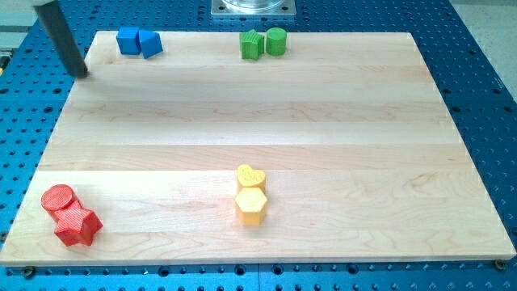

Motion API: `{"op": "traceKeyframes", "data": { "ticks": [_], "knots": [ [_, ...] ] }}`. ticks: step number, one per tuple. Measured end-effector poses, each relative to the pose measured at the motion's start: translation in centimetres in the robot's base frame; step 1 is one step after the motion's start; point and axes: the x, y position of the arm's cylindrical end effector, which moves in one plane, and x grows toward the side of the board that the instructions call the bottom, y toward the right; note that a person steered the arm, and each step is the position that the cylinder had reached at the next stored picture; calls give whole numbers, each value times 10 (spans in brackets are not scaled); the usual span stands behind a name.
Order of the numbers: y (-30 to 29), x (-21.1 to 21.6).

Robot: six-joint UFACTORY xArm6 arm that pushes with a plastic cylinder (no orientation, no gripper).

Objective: Form a triangle with blue blocks and green circle

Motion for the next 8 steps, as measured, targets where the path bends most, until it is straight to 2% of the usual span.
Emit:
{"op": "traceKeyframes", "data": {
  "ticks": [1, 2, 3, 4, 5, 6, 7, 8],
  "knots": [
    [6, -49],
    [62, -74],
    [92, -59],
    [127, -17],
    [186, 6],
    [198, 15],
    [187, -9],
    [221, -12]
  ]
}}
